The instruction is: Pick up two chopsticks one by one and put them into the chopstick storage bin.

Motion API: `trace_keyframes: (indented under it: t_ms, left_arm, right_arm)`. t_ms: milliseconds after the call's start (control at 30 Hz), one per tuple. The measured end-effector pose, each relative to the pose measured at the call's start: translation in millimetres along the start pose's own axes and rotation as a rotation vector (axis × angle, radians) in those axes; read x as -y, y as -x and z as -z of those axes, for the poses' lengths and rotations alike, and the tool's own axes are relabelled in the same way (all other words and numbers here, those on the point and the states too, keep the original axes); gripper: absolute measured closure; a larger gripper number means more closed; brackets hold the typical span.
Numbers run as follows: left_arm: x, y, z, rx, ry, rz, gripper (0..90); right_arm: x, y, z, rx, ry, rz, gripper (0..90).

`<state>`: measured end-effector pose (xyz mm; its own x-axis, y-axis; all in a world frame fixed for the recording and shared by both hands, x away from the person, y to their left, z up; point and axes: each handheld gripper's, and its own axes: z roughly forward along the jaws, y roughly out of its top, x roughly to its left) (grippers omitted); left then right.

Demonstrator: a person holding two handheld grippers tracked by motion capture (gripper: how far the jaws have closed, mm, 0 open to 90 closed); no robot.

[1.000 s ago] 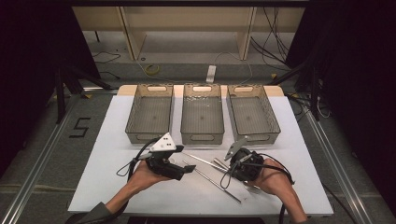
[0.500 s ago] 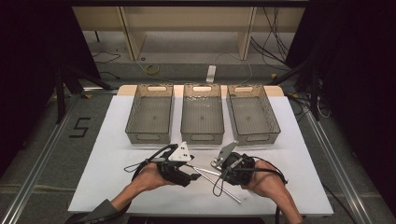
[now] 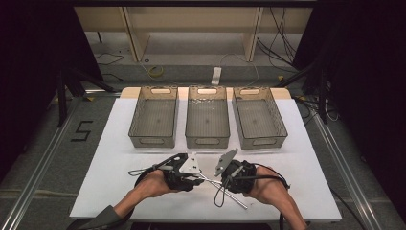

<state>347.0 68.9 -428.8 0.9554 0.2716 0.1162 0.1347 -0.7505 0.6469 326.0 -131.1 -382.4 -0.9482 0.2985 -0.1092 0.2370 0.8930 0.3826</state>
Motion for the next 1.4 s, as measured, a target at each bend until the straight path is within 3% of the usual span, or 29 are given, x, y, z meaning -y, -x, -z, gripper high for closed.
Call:
trace_keyframes:
  t_ms: [300,400,500,533,600,700,867,1167,1400]
  left_arm:
    - [-0.2,6.8,-1.1,0.011,-0.051,-0.097,76.0]
    - [0.1,7.5,-0.7,0.047,-0.063,-0.100,78.2]
    - [-0.2,10.5,-1.7,0.086,-0.057,-0.103,83.4]
    - [-0.7,11.3,-2.1,0.086,-0.061,-0.094,85.0]
    - [0.1,8.3,-1.4,0.067,-0.070,-0.070,85.3]
    - [3.6,-0.7,1.2,0.033,-0.074,-0.007,85.4]
    - [6.0,-10.2,8.8,-0.003,-0.077,0.062,85.4]
    - [16.3,-31.4,24.5,-0.079,-0.066,0.195,85.4]
    - [25.1,-46.0,35.9,-0.107,-0.045,0.268,85.4]
  right_arm:
    - [1.4,0.4,1.0,-0.037,0.010,0.029,85.3]
    - [2.6,2.0,0.8,-0.039,0.023,0.043,84.3]
    - [4.6,7.4,2.9,-0.018,0.036,0.018,79.4]
    - [6.1,10.6,4.3,-0.006,0.053,0.000,76.9]
    - [8.4,17.4,8.0,0.033,0.092,-0.072,62.5]
    - [10.6,22.4,14.9,0.078,0.178,-0.124,50.1]
    - [11.7,25.3,22.2,0.122,0.316,-0.208,43.1]
    - [21.0,21.5,14.2,0.099,0.351,-0.266,36.4]
    - [33.2,22.5,-6.9,0.083,0.297,-0.299,33.5]
